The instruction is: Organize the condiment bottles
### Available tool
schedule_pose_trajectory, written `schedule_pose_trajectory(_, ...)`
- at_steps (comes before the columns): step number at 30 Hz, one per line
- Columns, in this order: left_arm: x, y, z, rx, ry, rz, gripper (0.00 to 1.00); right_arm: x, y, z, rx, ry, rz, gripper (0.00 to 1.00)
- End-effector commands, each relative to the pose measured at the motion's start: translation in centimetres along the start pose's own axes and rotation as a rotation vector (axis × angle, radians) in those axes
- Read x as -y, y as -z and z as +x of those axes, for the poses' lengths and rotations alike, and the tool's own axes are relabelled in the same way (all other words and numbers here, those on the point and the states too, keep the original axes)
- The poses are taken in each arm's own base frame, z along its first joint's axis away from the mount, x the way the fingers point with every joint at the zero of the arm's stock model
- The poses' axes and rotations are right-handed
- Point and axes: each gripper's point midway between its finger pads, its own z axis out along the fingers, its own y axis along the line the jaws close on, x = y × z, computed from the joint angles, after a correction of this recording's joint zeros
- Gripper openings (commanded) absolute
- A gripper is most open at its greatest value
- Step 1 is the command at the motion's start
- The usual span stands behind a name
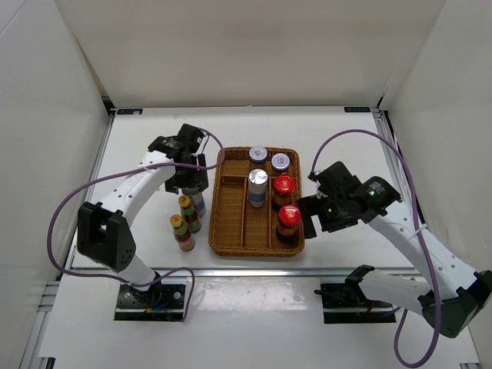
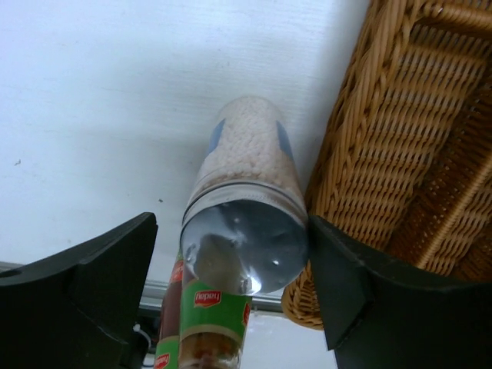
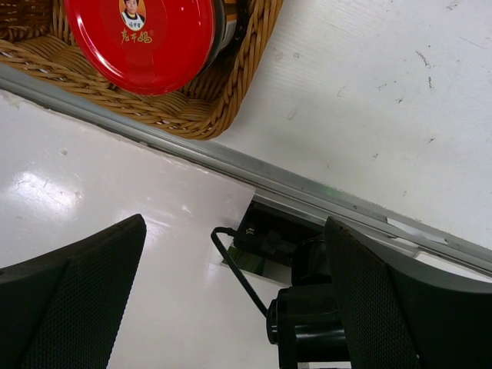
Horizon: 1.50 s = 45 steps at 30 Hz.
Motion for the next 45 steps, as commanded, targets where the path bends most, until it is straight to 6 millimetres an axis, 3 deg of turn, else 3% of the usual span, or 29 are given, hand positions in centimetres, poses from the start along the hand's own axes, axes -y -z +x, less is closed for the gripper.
schedule_pose_trajectory(1,0.9,0.4,-1.2,0.052,0.004,0.068,0.84,-0.1,-0.2,0.0,-0.002,0.007,-0.009,1.00)
schedule_pose_trajectory(3,1.2,0.5,-1.6,0.054,-0.007,0.078,0.75,-0.1,-0.2,0.0,-0.002,0.007,-0.009,1.00)
schedule_pose_trajectory(5,1.5,1.0,-2.4,0.067,-0.004,0.085,0.56,-0.1,-0.2,0.0,-0.002,0.007,-0.009,1.00)
schedule_pose_trajectory(6,1.9,2.0,-3.4,0.085,-0.009,0.104,0.50,-0.1,-0.2,0.0,-0.002,0.007,-0.009,1.00)
schedule_pose_trajectory(7,1.9,2.7,-4.0,0.105,-0.005,0.104,0.37,-0.1,-0.2,0.0,-0.002,0.007,-0.009,1.00)
schedule_pose_trajectory(10,2.1,6.0,-6.7,0.189,0.024,0.124,0.21,-0.1,-0.4,0.0,-0.002,0.007,-0.009,1.00)
schedule_pose_trajectory(12,2.5,8.5,-8.6,0.249,0.038,0.155,0.17,-0.2,-0.4,0.1,-0.004,0.007,-0.018,1.00)
schedule_pose_trajectory(14,2.5,9.4,-9.1,0.247,0.027,0.152,0.11,-0.2,-0.5,0.1,-0.013,0.015,-0.015,1.00)
schedule_pose_trajectory(15,2.8,11.1,-10.1,0.282,0.034,0.180,0.11,-0.3,-0.5,0.1,-0.016,0.015,-0.024,1.00)
schedule_pose_trajectory(19,4.5,13.5,-10.3,0.298,-0.016,0.213,0.11,-0.3,-0.5,0.1,-0.016,0.015,-0.024,1.00)
schedule_pose_trajectory(27,8.5,15.2,-7.2,0.229,-0.081,0.281,0.11,-0.4,-0.4,0.1,-0.007,0.016,-0.027,1.00)
schedule_pose_trajectory(31,11.0,15.0,-4.6,0.200,-0.117,0.316,0.11,-0.1,-0.2,0.0,0.007,0.006,-0.012,1.00)
schedule_pose_trajectory(32,11.2,14.0,-4.0,0.189,-0.123,0.287,0.11,0.2,-0.3,-0.1,0.013,-0.005,0.008,1.00)
schedule_pose_trajectory(34,12.5,14.5,-2.9,0.220,-0.131,0.301,0.11,0.3,0.1,-0.1,0.035,-0.014,0.011,1.00)
schedule_pose_trajectory(42,15.7,11.8,1.9,0.159,-0.212,0.314,0.11,0.5,0.4,0.1,0.061,-0.023,0.014,1.00)
schedule_pose_trajectory(45,17.2,11.0,1.9,0.179,-0.196,0.347,0.11,0.5,0.3,0.1,0.052,-0.023,0.017,1.00)
